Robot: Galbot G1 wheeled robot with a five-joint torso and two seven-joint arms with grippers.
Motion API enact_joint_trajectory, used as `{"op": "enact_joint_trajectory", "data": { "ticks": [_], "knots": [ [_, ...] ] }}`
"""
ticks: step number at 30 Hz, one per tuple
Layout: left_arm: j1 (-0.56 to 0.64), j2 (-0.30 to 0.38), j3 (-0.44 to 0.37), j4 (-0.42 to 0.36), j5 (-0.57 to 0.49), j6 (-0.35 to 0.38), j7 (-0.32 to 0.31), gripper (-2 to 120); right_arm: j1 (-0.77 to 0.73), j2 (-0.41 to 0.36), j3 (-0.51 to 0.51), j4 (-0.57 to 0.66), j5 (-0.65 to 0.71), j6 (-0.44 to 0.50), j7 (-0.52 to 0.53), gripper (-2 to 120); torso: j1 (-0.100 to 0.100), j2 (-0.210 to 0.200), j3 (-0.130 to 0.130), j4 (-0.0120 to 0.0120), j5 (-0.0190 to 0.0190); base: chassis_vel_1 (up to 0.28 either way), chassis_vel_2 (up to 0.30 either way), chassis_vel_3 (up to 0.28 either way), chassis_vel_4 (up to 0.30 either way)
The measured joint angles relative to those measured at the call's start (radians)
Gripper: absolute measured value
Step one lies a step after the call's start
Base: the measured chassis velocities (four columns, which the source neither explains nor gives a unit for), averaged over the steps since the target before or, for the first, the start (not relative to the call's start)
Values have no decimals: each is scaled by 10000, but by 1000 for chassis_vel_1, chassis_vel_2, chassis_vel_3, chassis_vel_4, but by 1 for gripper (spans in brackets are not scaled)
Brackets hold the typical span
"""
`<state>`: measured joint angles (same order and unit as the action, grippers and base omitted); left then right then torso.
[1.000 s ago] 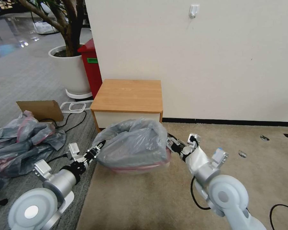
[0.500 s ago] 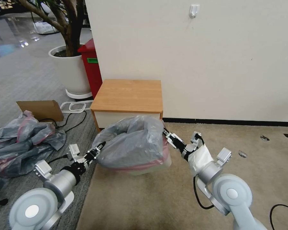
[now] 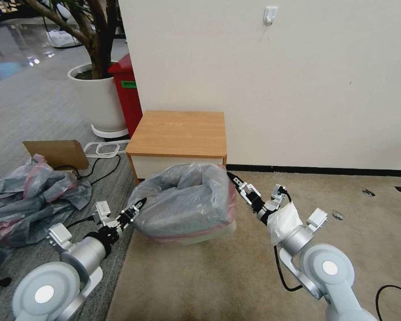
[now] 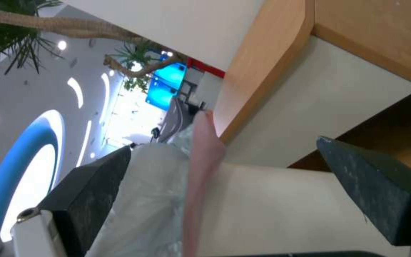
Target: Pick up the garbage bag from the table and place it over the trash can.
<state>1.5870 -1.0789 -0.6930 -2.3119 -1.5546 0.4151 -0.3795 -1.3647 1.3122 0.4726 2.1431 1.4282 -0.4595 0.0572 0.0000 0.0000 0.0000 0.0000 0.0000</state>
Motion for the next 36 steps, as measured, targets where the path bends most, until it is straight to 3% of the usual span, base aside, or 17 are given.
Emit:
{"op": "enact_joint_trajectory", "data": {
  "ticks": [11,17,21,24,25,28,31,33,36],
  "knots": [
    [-5,-15,27,5,37,-7,-152,9,215,-108,362,251,381,75,-151,100,0,0,0,0,0,0,0,0,0],
    [6,228,137,-83,646,15,-424,9,1072,-707,301,1037,-1104,102,-504,100,0,0,0,-2,0,0,0,0,0],
    [10,383,333,-184,1530,52,-464,9,2050,-1174,-455,1483,-1785,-240,-595,100,0,0,0,0,-1,0,0,0,0],
    [12,558,506,-308,2505,126,-492,9,3496,-1910,-2126,1513,-3587,-645,-1015,93,1,0,1,0,0,0,0,0,0],
    [12,558,506,-308,2505,126,-492,9,3496,-1910,-2126,1513,-3587,-645,-1015,93,1,0,1,0,0,0,0,0,0],
    [30,681,531,-391,3028,196,-565,9,5192,-2544,-3958,1170,-5349,-739,-1567,78,0,0,1,1,-1,0,0,0,0],
    [24,729,531,-403,3209,208,-629,9,5999,-2686,-4882,987,-6059,-777,-1715,72,0,0,1,2,-2,0,0,0,0],
    [-1,791,531,-406,3549,218,-672,9,7046,-2783,-6343,780,-7058,-981,-1954,60,0,0,1,1,-2,0,0,0,0],
    [-12,828,531,-400,3837,219,-673,9,7688,-2796,-7333,581,-7575,-1046,-2011,53,1,0,1,1,-2,0,0,0,0]
  ]
}}
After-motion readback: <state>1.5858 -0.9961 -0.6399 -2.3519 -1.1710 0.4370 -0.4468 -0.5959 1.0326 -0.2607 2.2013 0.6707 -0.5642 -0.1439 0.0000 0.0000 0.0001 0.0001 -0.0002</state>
